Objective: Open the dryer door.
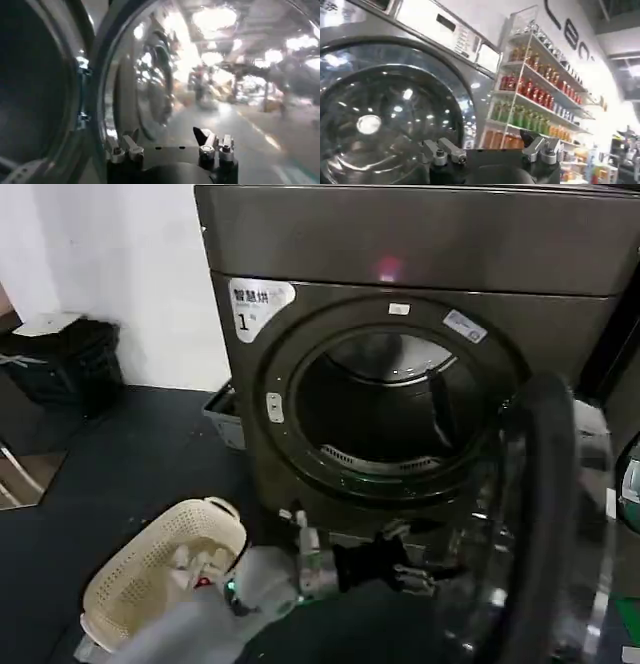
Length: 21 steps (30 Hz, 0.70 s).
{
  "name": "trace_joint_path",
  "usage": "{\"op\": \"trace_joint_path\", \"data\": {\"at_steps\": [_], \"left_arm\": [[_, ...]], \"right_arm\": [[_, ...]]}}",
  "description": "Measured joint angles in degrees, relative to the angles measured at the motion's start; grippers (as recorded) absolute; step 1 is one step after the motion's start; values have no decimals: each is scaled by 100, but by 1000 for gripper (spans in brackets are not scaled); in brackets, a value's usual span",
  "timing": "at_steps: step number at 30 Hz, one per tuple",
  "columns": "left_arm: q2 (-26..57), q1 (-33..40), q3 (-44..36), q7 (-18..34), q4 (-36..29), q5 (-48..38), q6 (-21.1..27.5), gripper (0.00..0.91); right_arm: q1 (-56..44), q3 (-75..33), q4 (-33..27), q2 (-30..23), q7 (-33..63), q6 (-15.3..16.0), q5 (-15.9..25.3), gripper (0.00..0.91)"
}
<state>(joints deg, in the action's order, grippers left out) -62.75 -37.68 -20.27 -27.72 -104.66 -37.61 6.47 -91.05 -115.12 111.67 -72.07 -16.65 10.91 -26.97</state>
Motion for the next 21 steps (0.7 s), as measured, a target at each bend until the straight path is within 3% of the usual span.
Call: {"op": "trace_joint_path", "data": {"at_steps": [21], "left_arm": [[-1435,847,-937,382,1170,560,-155,907]], "right_arm": [[-248,-1173,-230,127,347,-3,-77,907]]}}
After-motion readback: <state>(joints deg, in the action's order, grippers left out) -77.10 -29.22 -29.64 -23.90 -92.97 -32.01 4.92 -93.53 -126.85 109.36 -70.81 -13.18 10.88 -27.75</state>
